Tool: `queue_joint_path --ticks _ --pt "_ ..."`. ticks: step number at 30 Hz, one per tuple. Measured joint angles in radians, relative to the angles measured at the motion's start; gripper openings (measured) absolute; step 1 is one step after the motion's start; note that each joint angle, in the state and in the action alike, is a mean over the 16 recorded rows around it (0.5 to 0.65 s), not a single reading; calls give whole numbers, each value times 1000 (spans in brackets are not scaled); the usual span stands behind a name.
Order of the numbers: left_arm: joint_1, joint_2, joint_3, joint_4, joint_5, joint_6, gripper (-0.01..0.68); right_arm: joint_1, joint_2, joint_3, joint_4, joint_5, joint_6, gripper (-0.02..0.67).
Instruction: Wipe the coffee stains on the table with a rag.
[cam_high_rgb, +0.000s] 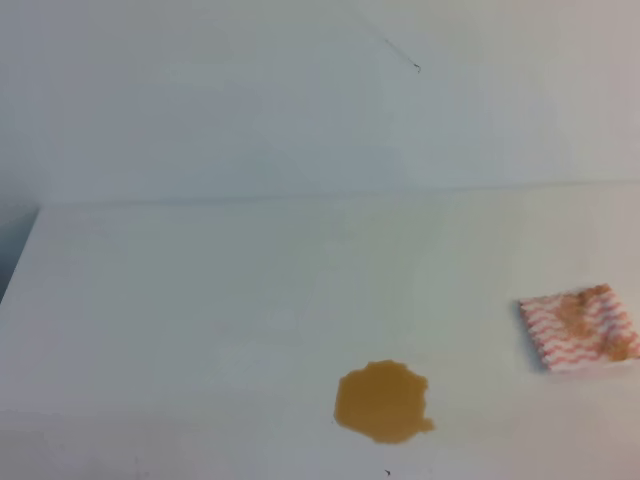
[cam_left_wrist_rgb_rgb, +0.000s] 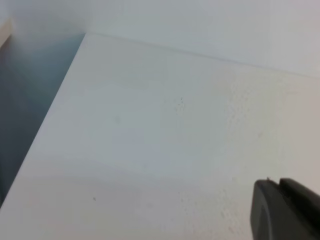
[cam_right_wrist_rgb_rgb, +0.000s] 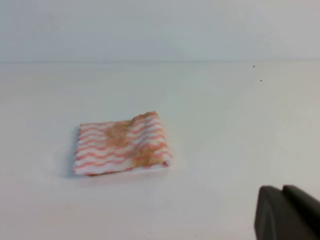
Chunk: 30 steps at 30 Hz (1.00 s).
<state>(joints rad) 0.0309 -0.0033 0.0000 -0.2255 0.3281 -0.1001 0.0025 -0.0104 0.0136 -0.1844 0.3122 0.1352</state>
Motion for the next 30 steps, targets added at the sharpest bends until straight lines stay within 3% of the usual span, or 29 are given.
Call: queue_joint_path --ticks 30 --pt "0 3 0 0 0 0 -1 0 6 -11 0 6 0 -4"
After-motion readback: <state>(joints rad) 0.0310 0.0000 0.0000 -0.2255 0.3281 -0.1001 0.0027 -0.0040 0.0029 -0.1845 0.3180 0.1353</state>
